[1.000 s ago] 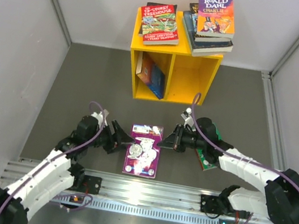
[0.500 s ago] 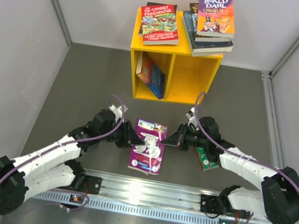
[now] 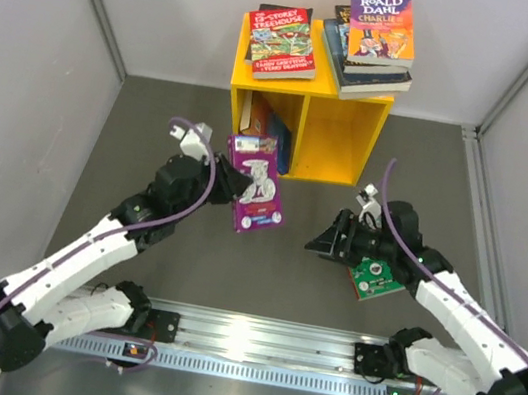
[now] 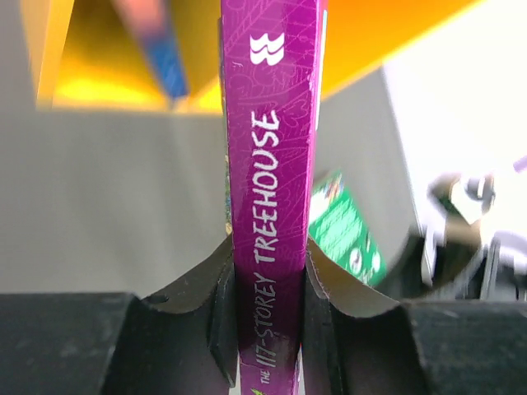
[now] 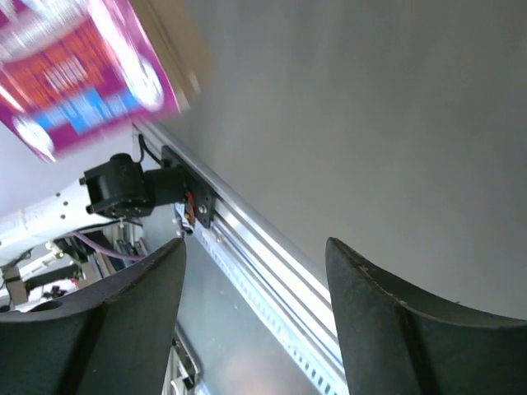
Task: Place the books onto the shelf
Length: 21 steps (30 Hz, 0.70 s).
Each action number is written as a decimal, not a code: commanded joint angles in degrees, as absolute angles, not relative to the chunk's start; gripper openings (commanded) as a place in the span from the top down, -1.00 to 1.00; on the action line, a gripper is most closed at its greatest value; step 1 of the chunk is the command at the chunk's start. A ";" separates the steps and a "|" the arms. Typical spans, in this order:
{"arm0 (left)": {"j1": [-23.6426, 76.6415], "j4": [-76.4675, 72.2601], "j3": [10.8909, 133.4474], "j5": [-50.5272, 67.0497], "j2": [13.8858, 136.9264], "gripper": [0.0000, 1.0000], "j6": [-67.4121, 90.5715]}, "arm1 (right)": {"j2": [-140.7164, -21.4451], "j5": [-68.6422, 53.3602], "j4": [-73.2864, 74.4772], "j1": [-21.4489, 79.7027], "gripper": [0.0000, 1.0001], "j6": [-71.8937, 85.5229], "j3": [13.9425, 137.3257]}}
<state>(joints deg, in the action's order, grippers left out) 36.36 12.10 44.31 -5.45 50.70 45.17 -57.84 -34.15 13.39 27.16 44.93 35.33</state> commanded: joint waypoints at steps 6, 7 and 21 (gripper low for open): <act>36.56 -15.55 55.45 -15.27 63.35 1.00 36.83 | -48.08 -30.94 32.66 23.91 -0.38 38.68 39.98; 36.65 -17.56 57.03 -15.73 64.59 1.00 35.00 | -48.42 -30.68 34.09 22.86 -0.38 37.54 40.95; 47.98 -45.48 57.75 -42.88 81.72 1.00 15.30 | -49.22 -25.66 50.26 21.53 -0.34 26.37 49.40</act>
<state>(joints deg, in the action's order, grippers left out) 46.44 -23.53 57.01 -33.17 80.88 22.06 -49.28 -27.16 45.06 22.31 29.85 46.30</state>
